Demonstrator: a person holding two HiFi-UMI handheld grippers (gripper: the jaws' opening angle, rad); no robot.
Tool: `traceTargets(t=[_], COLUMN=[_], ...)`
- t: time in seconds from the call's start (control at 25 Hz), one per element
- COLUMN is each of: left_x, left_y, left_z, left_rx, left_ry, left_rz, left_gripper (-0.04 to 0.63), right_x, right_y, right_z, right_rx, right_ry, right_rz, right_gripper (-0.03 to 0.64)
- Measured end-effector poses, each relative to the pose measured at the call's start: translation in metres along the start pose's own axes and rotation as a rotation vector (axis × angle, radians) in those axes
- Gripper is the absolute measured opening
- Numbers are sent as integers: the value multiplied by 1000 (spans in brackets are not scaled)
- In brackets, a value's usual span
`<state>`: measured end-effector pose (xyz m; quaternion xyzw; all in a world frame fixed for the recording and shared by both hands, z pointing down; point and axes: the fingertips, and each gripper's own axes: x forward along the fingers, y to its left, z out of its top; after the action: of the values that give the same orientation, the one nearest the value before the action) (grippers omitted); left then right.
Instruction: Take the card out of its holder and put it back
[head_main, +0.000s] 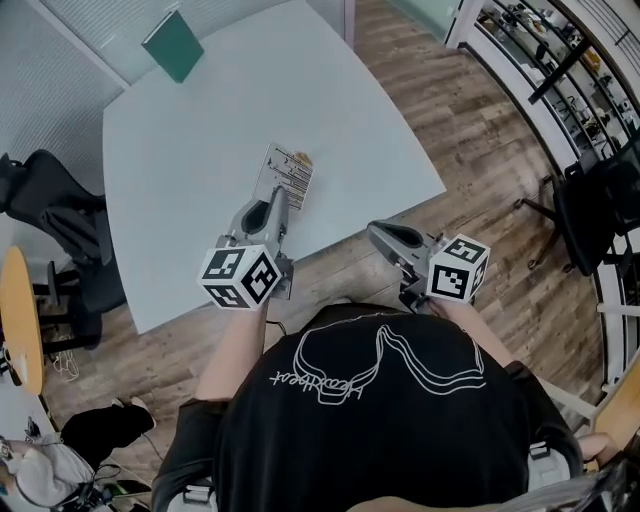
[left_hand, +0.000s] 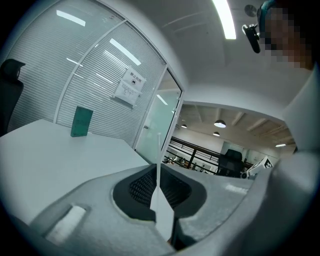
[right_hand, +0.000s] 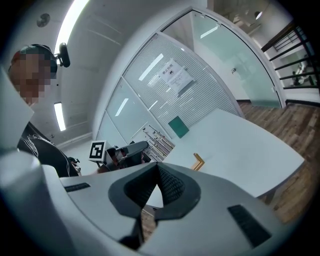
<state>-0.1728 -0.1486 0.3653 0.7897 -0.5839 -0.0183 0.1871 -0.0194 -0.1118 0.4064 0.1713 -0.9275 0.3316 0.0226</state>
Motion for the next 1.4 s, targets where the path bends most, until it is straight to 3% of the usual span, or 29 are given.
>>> traceTargets(t=[0.2,0.72,1.4], left_x=[24,86,106], left_y=[26,90,112], left_z=[1,-31,-63], left_rx=[44,76,44], left_ry=[10,105,157], left_rz=[4,16,28], left_gripper=[25,25,25], right_x=[13,43,57], right_y=[-17,-66,-88], right_z=[3,3,-3], right_rx=[14,80,116], right_ry=[-16,-15,13], right_rz=[-22,-83,-113], right_gripper=[9,9,9])
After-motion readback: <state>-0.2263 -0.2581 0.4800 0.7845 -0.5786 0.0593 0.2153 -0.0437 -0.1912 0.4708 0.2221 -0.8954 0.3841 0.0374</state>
